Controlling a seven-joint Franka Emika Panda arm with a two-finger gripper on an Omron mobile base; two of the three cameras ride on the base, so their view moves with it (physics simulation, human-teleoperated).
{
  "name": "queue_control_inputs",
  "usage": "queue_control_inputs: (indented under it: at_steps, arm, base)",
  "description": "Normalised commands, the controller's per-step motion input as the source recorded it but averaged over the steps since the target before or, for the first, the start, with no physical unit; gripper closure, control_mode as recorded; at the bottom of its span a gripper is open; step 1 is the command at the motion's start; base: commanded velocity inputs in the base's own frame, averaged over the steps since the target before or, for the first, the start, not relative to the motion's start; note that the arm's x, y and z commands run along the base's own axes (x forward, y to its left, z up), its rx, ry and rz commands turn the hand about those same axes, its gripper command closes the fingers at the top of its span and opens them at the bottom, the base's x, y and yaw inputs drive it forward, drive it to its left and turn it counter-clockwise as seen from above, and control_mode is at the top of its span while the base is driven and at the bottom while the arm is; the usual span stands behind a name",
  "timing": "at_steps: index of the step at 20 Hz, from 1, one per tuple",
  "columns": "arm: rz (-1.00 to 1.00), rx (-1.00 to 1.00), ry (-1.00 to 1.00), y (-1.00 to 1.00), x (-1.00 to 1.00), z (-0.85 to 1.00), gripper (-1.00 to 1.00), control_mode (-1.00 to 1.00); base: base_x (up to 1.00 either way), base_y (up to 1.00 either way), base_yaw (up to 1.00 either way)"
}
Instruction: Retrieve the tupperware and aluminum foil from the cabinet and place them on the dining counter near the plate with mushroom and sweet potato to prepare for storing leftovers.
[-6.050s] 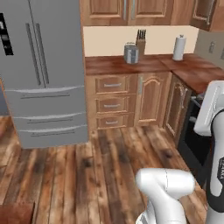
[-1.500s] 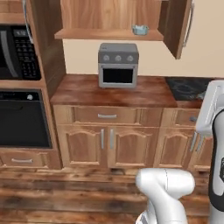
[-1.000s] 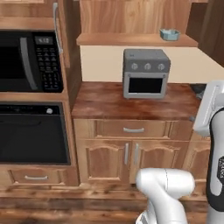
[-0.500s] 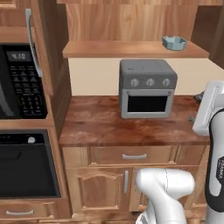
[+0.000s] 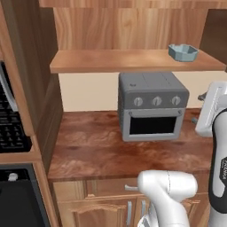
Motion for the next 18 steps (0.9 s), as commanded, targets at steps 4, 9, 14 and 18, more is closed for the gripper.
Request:
queue_control_inputs:
  at_steps: [4, 9, 14, 18]
  arm:
    - [0.0, 0.0, 0.0, 0.0, 0.0, 0.0, -1.0, 1.0]
    - [-0.13, -0.08, 0.19, 0.0, 0.11, 0.43, -1.0, -1.0]
    - [-0.27, -0.07, 0.16, 0.0, 0.13, 0.58, -1.0, -1.0]
    - [-0.23, -0.03, 0.01, -0.01, 0.23, 0.35, -1.0, -1.0]
  base:
    - [0.2, 0.0, -0.07]
    - [0.0, 0.0, 0.0]
    - [0.0, 0.0, 0.0]
    - [0.0, 0.0, 0.0]
